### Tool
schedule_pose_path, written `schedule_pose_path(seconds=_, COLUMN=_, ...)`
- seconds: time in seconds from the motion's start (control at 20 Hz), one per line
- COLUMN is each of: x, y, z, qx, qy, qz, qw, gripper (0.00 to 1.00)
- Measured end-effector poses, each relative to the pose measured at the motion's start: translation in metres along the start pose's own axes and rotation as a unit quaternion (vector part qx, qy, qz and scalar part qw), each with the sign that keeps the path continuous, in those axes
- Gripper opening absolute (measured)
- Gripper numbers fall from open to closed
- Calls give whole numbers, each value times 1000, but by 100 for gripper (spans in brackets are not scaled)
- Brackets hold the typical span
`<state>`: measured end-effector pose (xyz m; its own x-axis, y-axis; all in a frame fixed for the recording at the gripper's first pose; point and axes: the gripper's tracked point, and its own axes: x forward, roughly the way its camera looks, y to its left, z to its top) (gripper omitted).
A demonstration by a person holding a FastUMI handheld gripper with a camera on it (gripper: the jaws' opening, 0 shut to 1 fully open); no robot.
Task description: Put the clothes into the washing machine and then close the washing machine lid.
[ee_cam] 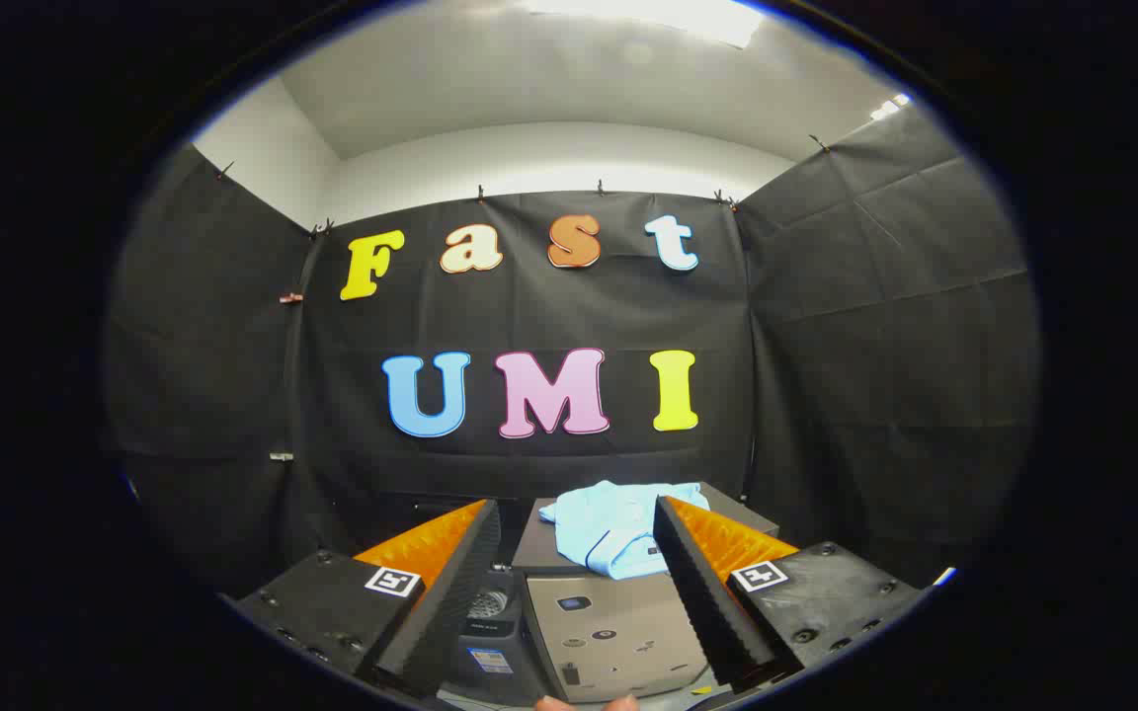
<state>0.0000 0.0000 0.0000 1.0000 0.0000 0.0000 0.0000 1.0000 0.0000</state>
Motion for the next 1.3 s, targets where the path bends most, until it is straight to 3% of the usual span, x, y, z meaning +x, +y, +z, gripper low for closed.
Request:
schedule_pose_path(seconds=0.4, x=11, y=-16, z=-24, qx=48, qy=25, qz=-15, qw=998, gripper=98)
schedule_pose_path(seconds=0.85, x=1, y=-16, z=-18, qx=28, qy=18, qz=-22, qw=999, gripper=98)
schedule_pose_path(seconds=1.3, x=7, y=-19, z=-34, qx=49, qy=39, qz=-5, qw=998, gripper=98)
